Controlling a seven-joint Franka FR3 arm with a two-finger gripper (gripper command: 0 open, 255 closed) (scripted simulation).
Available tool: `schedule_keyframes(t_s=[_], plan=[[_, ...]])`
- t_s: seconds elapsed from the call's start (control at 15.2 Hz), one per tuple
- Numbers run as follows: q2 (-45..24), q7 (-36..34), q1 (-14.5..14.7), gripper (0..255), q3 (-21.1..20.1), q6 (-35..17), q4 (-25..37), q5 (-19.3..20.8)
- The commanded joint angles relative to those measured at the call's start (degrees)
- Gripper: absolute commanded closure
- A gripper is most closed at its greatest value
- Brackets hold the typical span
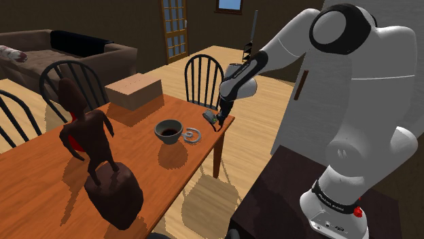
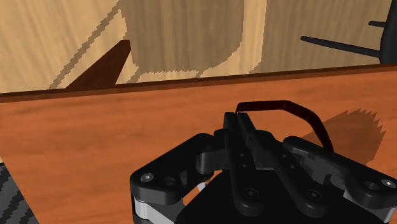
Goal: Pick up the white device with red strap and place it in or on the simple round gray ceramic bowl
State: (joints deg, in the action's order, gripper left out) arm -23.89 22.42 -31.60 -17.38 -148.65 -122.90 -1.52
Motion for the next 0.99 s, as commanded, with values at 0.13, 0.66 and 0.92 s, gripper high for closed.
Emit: schedule_keyframes(t_s=[0.13,0.66,0.92], plan=[[2.5,0.1,-0.3,255,-0.6,2.5,0.1,-0.7],[3.4,-2.5,1.2,255,-1.2,7.2,4.1,-0.4],[-1.9,-7.9,5.6,255,-0.9,10.0,12.5,2.2]])
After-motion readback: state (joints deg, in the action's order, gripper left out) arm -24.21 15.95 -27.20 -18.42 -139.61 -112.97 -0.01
